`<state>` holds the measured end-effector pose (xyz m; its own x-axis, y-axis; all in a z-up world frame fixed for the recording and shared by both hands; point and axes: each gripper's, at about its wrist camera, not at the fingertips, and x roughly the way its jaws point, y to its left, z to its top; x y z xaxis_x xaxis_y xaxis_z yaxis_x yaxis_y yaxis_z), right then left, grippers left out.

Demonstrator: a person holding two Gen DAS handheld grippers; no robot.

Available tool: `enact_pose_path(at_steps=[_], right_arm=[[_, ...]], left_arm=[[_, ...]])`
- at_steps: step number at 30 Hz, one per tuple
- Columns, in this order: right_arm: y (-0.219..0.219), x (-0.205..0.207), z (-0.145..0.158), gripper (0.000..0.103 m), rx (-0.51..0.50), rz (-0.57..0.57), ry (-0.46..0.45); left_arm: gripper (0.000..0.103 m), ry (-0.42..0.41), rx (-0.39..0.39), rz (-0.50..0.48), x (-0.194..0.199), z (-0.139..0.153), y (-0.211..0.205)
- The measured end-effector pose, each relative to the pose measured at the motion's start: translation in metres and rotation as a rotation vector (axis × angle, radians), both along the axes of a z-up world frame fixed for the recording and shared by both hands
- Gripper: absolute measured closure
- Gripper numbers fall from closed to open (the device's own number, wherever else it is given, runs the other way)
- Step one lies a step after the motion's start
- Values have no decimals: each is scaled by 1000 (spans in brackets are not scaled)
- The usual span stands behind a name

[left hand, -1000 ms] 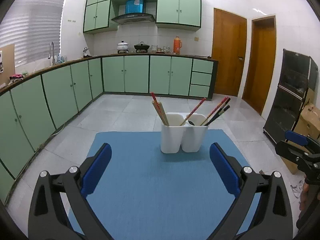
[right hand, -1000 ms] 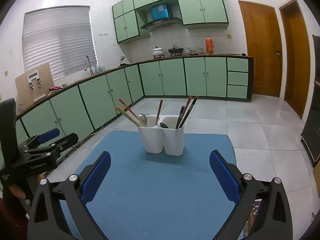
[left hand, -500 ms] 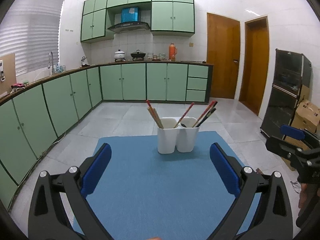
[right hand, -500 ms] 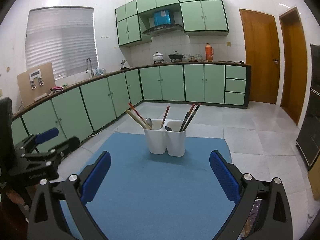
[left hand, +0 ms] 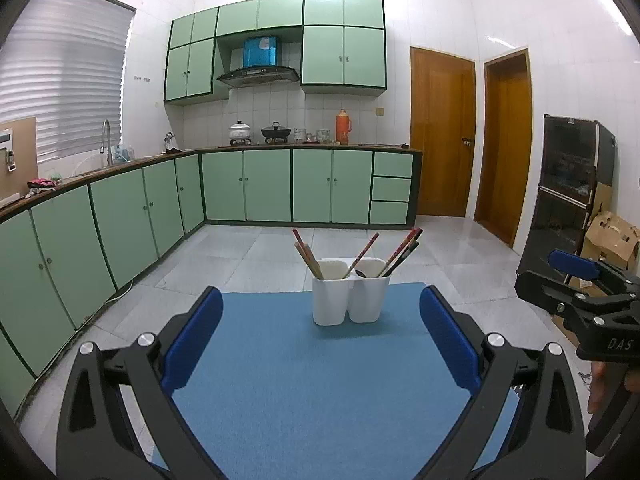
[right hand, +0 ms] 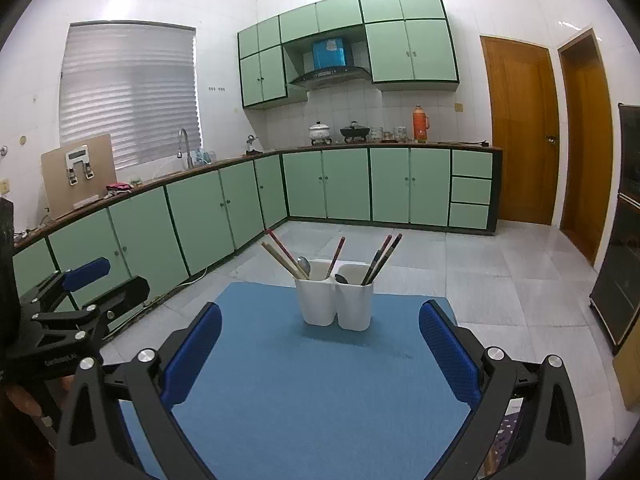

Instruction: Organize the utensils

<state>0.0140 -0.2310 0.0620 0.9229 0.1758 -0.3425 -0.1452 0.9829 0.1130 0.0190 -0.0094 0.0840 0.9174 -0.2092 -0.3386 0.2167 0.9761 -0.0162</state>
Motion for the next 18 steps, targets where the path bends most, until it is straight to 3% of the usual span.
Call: enact_pose_path(at_steps=[18], right_arm=[[6,-4,2,6,-3,11,-12]], left_arm=[[7,-7,-12,11,-10,2,3]])
